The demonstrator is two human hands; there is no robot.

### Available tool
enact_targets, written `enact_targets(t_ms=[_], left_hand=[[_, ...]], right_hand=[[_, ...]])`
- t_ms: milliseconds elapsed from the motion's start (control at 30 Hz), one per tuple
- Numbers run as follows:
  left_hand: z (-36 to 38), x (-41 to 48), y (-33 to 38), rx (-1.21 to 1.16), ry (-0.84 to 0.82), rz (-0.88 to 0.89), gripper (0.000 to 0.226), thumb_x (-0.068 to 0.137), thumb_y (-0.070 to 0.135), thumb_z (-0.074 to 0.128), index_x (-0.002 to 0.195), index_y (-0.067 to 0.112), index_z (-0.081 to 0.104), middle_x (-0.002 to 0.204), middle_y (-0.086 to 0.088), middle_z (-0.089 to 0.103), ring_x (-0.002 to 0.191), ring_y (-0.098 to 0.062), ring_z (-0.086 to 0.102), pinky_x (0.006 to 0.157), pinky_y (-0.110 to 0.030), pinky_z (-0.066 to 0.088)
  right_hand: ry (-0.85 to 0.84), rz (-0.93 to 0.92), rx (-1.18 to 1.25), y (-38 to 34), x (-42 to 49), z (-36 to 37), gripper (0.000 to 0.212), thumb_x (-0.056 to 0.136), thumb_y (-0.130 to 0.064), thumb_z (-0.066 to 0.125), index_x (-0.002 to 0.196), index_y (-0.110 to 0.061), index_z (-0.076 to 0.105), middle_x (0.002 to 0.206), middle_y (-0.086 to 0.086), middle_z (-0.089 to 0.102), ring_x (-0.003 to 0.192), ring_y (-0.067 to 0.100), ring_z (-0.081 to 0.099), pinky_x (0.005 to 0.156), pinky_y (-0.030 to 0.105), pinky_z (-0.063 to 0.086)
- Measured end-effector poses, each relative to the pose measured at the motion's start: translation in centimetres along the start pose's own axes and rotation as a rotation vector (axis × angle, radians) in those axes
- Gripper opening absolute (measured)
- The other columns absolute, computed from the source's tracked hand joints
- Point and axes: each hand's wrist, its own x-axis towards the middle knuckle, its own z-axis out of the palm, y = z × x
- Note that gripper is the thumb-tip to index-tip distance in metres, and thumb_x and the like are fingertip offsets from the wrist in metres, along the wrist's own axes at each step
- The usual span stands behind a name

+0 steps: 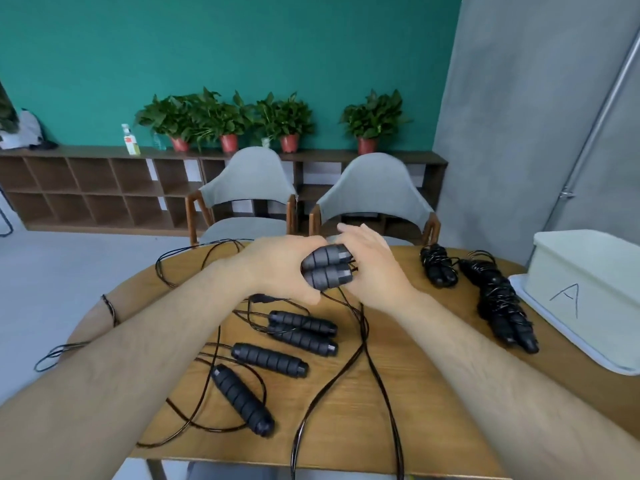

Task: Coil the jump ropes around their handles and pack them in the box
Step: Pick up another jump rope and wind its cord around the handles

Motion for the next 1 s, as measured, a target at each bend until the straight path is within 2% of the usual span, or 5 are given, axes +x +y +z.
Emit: enact_targets(t_ms=[100,200,500,767,1000], left_hand=[[0.4,0.4,0.1,0.081,0.147,0.063,0.057,0.069,0.055,0.069,0.119,0.038,0.047,0.1,0.015,0.056,0.087,-0.007,0.056,0.065,-0.026,0.047],[0.6,0.6,-0.1,0.124,0.308,0.075,0.057,0.075,0.056,0.066,0.124,0.035,0.044,0.104,0.015,0.056,0.09,-0.01,0.058,0.069,-0.028,0.052],[0.7,0.9,-0.1,0.022,0.363,0.111,0.077,0.084,0.037,0.07,0.151,0.023,0.033,0.116,0.009,0.046,0.098,-0.01,0.052,0.079,-0.029,0.052],[-0.1,1.3,1.3,-0.067,0.563,0.104,0.075,0.088,0.032,0.072,0.151,0.016,0.035,0.125,-0.002,0.051,0.105,-0.017,0.057,0.08,-0.022,0.04],[-2.8,3.5,1.1,0.2,0.686,-0.015,0.076,0.089,0.027,0.07,0.154,0.013,0.034,0.124,-0.009,0.049,0.104,-0.03,0.054,0.064,-0.043,0.055]], right_hand=[[-0.059,0.131,0.034,-0.5,0.3,-1.9,0.019,0.085,-0.008,0.063,0.095,-0.019,0.052,0.084,-0.004,0.061,0.084,0.015,0.058,0.088,0.03,0.047],[-0.005,0.224,0.116,-0.5,0.3,-3.5,0.017,0.096,-0.01,0.05,0.084,-0.019,0.042,0.069,-0.006,0.052,0.062,0.008,0.047,0.056,0.028,0.038],[0.154,0.396,0.283,0.0,0.7,-5.7,0.015,0.102,-0.015,0.047,0.088,-0.013,0.046,0.073,-0.004,0.051,0.06,0.004,0.043,0.049,0.014,0.038],[0.23,0.474,0.53,-0.9,1.2,-4.4,0.012,0.105,-0.032,0.046,0.111,-0.022,0.047,0.097,-0.004,0.061,0.083,0.001,0.058,0.07,0.02,0.044],[-0.135,0.29,0.315,-3.7,1.0,-1.7,0.022,0.108,-0.037,0.035,0.101,-0.018,0.044,0.073,-0.004,0.057,0.057,0.005,0.053,0.054,0.028,0.043]])
